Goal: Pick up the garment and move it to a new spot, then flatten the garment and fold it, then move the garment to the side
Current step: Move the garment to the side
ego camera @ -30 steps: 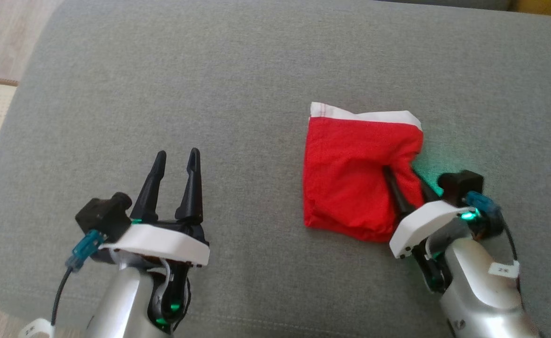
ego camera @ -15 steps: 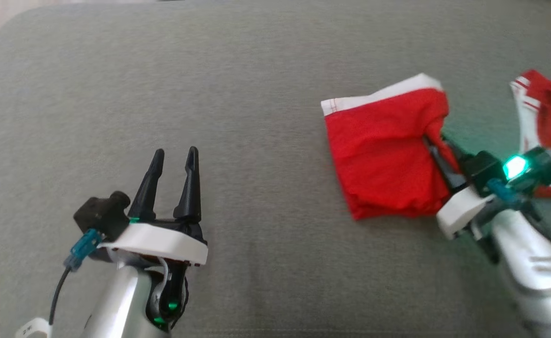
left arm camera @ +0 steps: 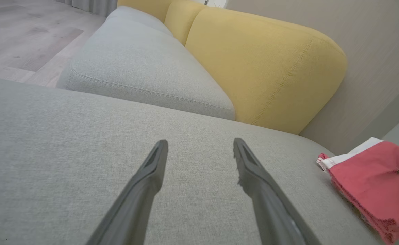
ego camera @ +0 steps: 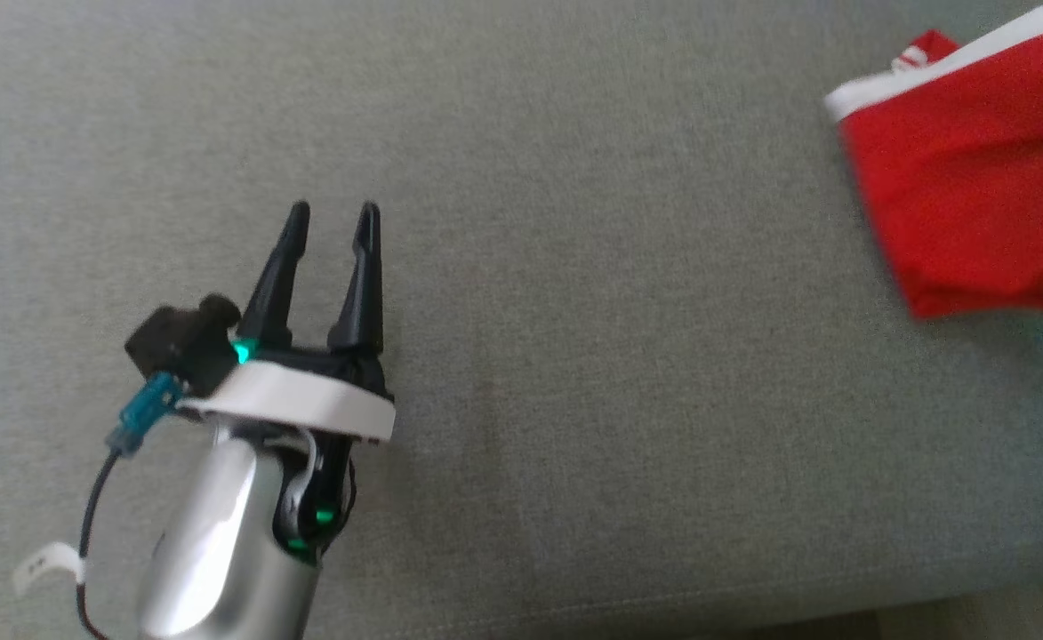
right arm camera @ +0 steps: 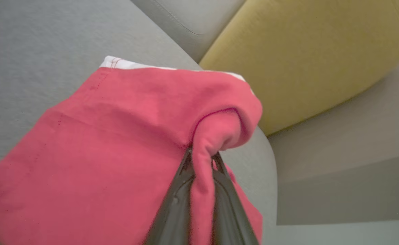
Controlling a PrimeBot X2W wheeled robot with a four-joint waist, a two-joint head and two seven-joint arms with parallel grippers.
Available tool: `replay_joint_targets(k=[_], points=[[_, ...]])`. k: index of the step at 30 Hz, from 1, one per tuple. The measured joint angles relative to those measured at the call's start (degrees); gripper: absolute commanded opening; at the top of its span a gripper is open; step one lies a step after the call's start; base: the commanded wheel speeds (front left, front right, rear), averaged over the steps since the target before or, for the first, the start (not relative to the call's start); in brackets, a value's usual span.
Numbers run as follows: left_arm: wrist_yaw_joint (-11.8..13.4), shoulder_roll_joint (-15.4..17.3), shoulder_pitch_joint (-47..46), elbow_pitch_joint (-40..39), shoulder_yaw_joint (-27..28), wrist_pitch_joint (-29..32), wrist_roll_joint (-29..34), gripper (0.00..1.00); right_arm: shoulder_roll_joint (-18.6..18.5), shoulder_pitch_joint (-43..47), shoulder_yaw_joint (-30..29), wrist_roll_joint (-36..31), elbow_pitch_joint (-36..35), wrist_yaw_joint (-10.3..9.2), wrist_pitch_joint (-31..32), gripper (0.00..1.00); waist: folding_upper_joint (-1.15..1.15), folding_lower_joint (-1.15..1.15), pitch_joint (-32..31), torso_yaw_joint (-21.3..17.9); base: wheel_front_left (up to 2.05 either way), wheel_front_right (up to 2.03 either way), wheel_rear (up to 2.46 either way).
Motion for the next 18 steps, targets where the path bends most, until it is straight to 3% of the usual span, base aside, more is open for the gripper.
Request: replay_joint_targets(k=[3, 7, 17, 18], points=[[-0.02, -0.02, -1.88, 0.00, -0.08, 0.00, 0.01, 1.00, -2.04, -0.76, -2.47, 2.85, 0.29, 0.00, 1.89, 0.00, 0.00, 0.00, 2.08, -0.64, 0.00, 0.00, 0.00], [-0.11, -0.04, -3.24, -0.05, -0.10, 0.00, 0.00, 1.00, -2.10, -0.81, -7.87, 4.66, 2.69, 0.00, 5.15, 0.00, 0.00, 0.01, 4.19, -1.05, 0.00, 0.00, 0.00], [-0.54, -0.07, -3.46, 0.31, 0.00, 0.00, 0.00, 1.00, 0.22, -0.08, -15.83, 5.99, 3.04, 0.00, 6.57, 0.00, 0.00, 0.00, 5.38, -0.79, 0.00, 0.00, 0.00], [-0.54, -0.07, -3.48, 0.33, 0.00, 0.00, 0.00, 1.00, 0.29, -0.02, -16.33, 5.99, 2.98, 0.00, 6.91, 0.39, 0.00, 0.00, 5.37, -0.74, 0.00, 0.00, 0.00]])
